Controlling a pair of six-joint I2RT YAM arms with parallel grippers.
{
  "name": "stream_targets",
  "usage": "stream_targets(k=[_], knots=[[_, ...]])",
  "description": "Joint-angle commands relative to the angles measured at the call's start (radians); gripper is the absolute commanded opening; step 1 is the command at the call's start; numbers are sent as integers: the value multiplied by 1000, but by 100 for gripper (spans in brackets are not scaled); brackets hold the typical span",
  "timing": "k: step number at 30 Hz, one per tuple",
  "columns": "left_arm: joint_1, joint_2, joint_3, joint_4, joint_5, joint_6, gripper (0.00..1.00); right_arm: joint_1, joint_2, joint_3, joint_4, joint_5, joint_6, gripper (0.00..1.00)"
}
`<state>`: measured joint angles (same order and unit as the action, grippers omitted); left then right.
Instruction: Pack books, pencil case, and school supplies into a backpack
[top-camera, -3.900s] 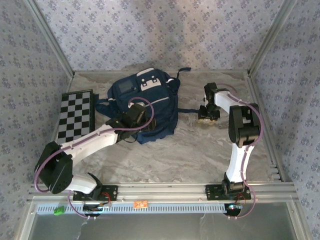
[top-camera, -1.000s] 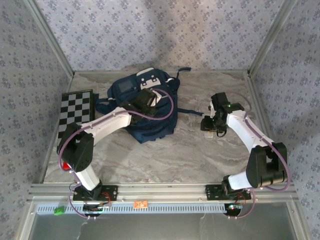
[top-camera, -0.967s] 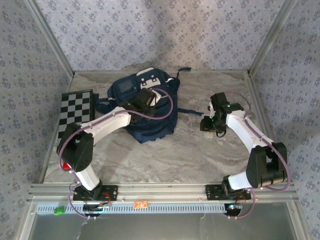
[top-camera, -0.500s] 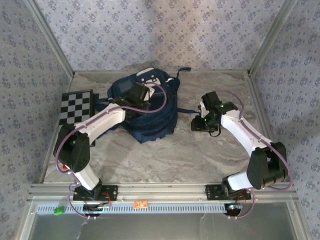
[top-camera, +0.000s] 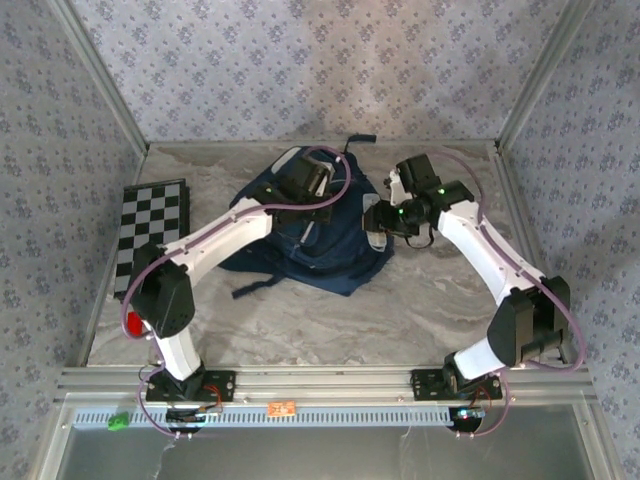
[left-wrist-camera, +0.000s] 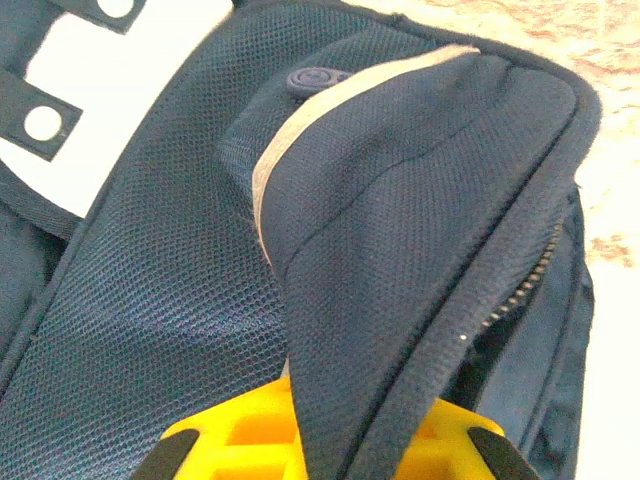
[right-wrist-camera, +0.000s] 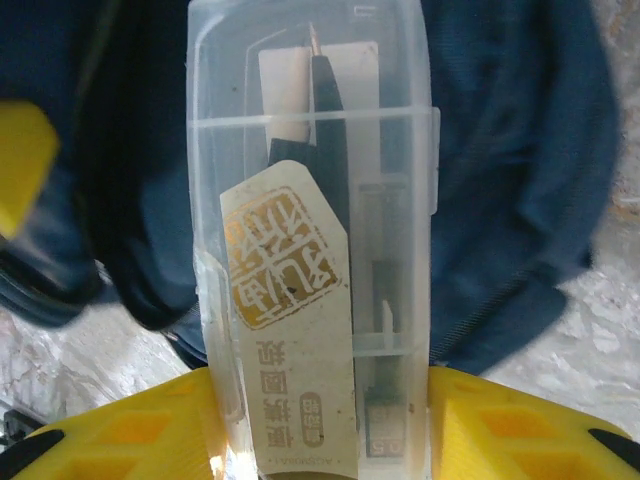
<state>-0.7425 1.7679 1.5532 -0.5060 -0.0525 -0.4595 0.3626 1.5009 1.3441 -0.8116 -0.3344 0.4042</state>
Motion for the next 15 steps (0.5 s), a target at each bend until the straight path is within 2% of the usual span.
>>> stream_targets(k=[1,10,15], knots=[[1,-7,50,104,80,-155,0,14,57,41,12,-74,29,50],[1,18,48,124,99,-233,0,37,199,100,142,-92,118,51],[3,12,32,122,84,-256,0,42,259,126,175,-48,156,54]])
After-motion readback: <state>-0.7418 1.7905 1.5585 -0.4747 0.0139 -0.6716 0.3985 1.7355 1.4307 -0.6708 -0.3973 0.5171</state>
